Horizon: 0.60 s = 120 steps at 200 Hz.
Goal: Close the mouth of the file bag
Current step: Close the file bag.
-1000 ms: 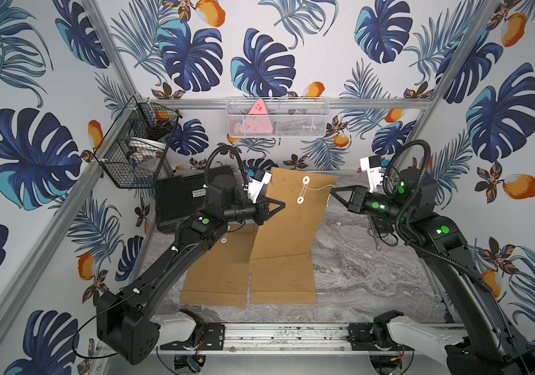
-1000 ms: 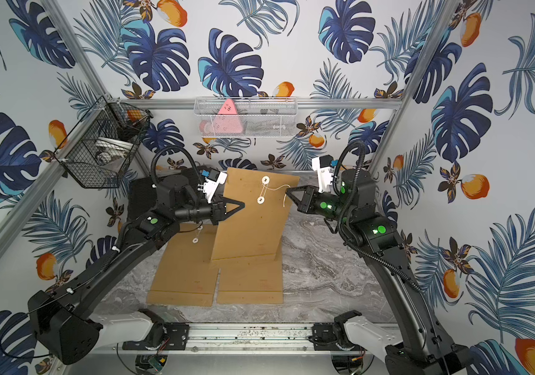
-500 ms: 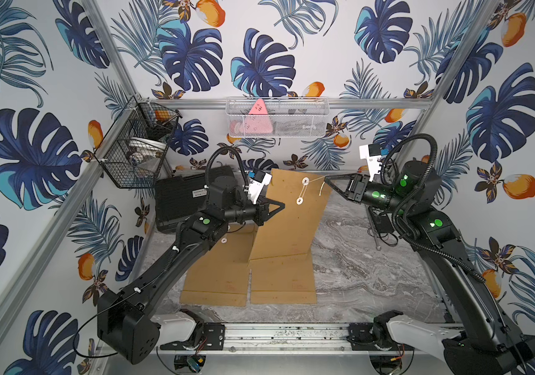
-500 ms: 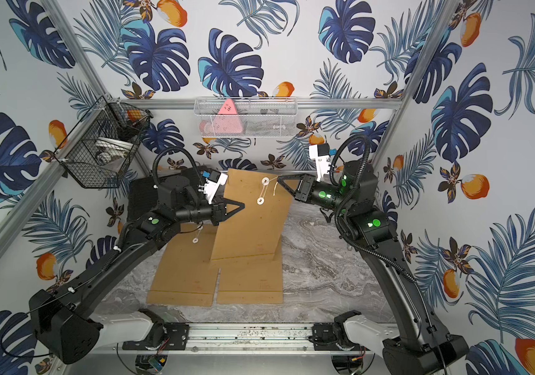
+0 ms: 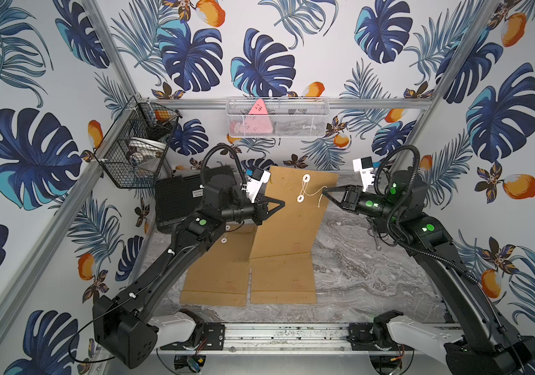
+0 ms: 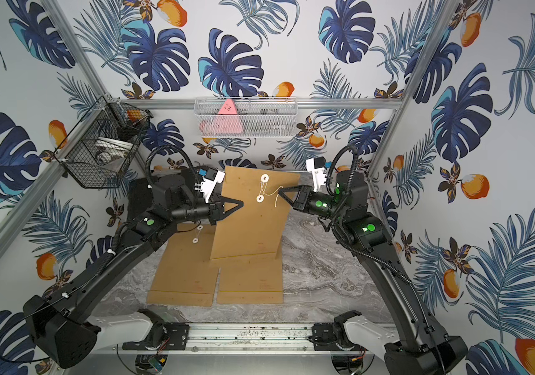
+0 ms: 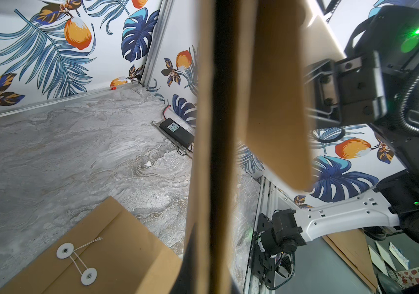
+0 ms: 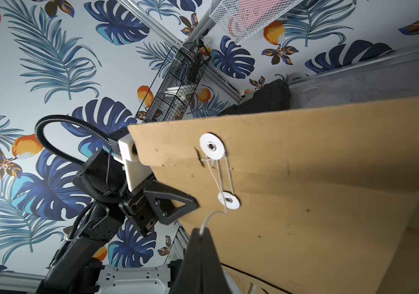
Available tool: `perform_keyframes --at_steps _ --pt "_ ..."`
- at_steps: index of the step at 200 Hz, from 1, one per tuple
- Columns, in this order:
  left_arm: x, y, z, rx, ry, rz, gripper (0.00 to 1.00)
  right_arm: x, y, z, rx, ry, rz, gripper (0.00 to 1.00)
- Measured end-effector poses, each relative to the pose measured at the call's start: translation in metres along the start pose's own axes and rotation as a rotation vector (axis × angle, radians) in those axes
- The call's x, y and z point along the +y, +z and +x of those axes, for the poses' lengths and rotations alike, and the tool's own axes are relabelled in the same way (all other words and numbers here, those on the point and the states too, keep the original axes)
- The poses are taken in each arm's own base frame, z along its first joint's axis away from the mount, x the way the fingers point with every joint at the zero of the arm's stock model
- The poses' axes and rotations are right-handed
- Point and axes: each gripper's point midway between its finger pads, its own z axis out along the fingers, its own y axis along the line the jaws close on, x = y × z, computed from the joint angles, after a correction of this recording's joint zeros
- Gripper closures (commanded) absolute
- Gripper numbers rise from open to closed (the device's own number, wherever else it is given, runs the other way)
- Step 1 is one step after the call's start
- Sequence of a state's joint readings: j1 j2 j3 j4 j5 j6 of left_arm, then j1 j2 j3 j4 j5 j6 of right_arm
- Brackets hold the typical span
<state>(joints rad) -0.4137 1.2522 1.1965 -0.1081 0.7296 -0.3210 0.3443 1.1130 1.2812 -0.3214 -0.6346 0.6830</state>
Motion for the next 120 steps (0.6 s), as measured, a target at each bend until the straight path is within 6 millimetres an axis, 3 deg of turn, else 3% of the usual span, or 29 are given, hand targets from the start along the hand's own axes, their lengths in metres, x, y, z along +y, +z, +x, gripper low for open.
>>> perform_keyframes --at_steps 46,82,120 --pt "-0.006 -0.004 -0.002 -0.004 0.007 0.011 1.0 -0.014 -0.001 0.0 -0.003 -0.014 0.051 1.0" --pt "-0.017 -0.009 -0.007 -0.015 0.023 0.039 1.0 -0.036 0.001 -0.005 -0.006 -0.004 0.136 1.0" --pt "-0.031 -0.011 -0.011 -0.013 0.042 0.076 1.0 -0.042 0.001 -0.011 -0.009 -0.017 0.179 1.0"
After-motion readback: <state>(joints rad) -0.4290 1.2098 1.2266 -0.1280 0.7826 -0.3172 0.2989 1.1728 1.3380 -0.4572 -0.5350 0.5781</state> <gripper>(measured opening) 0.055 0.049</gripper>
